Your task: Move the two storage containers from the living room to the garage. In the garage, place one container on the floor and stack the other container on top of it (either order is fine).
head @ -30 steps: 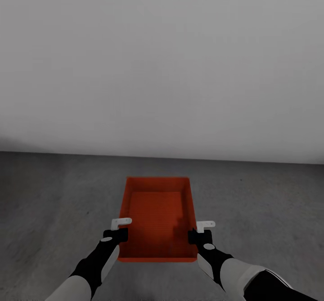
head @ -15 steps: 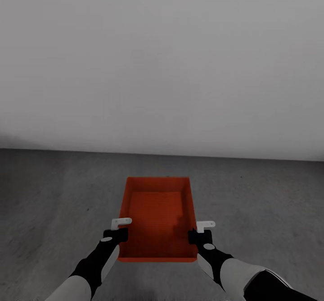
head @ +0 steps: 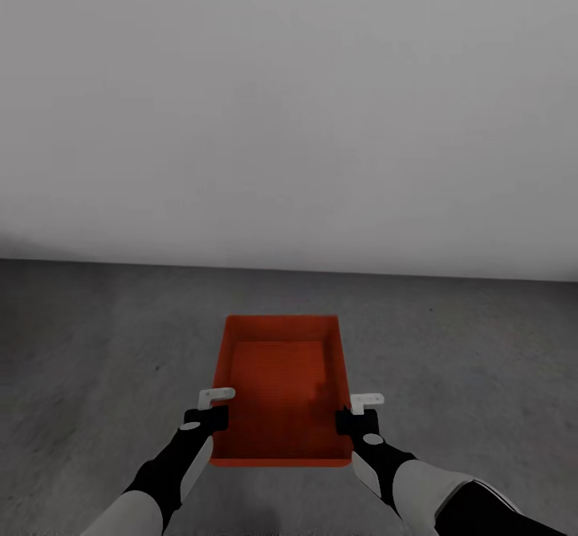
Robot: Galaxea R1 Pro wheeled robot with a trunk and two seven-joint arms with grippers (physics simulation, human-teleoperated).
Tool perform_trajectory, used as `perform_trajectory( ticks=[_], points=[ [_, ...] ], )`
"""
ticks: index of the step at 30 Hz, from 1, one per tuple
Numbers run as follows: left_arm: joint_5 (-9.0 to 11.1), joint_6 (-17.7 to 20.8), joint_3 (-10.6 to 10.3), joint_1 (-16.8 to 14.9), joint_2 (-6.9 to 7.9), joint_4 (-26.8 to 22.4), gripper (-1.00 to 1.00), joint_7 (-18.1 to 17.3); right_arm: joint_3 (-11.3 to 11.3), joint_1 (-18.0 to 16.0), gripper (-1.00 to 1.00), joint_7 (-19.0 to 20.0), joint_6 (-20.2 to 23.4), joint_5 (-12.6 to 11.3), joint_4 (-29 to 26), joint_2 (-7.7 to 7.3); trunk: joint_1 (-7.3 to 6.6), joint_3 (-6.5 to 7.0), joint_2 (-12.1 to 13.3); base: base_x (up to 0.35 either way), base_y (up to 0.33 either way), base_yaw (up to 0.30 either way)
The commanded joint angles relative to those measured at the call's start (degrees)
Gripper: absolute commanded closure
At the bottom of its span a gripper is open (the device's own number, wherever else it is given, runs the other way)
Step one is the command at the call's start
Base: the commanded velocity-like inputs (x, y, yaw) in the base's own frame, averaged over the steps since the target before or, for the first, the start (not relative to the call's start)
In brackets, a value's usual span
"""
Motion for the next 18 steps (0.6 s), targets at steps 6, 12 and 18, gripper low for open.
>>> perform_trajectory(
  ticks=[6, 12, 18],
  points=[
    [-0.84, 0.49, 0.52, -0.06, 0.04, -0.35, 1.00, 1.52, 0.01, 0.00, 1.00, -0.36, -0.46, -1.64, 0.20, -0.01, 0.00, -0.60, -0.03, 0.000, 0.000, 0.000],
    [-0.84, 0.49, 0.52, -0.06, 0.04, -0.35, 1.00, 1.52, 0.01, 0.00, 1.00, -0.36, -0.49, -1.64, 0.20, -0.01, 0.00, -1.15, -0.03, 0.000, 0.000, 0.000],
    [-0.85, 0.49, 0.52, -0.06, 0.04, -0.35, 1.00, 1.53, 0.01, 0.00, 1.00, -0.36, -0.48, -1.64, 0.20, -0.01, 0.00, -1.71, -0.03, 0.000, 0.000, 0.000]
  ],
)
